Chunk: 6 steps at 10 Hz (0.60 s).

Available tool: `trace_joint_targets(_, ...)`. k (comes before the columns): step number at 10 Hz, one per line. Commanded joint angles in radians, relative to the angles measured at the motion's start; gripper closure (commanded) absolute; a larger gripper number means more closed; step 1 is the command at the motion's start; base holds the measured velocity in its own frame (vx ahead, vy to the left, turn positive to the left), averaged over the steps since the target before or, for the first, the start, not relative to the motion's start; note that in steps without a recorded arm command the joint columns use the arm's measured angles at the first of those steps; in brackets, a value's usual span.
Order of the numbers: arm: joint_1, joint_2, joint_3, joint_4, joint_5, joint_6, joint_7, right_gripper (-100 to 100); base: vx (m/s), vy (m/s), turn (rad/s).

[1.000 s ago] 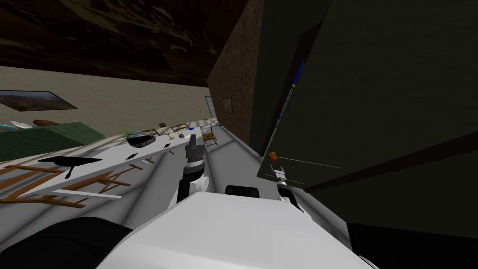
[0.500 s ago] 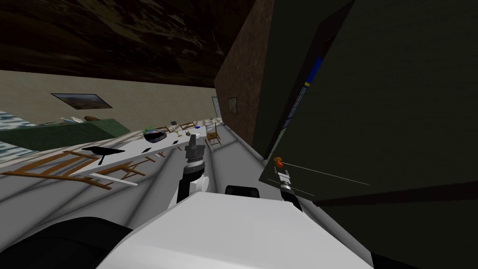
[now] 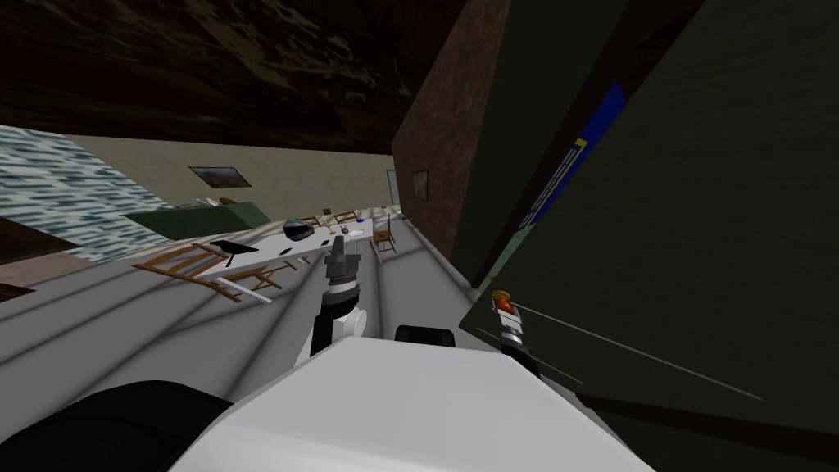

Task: Pull the door open

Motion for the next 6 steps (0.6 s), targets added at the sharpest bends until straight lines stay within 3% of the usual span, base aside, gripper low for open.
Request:
trace_joint_targets(1,0.0,0.0,0.0,0.0,0.0,0.0,0.0,-100,0.033,-0.031,0.057)
trace_joint_targets(2,0.0,0.0,0.0,0.0,0.0,0.0,0.0,100,-0.002,-0.001,-0.063)
trace_joint_targets(6,0.0,0.0,0.0,0.0,0.0,0.0,0.0,100,-0.007,0.004,0.0)
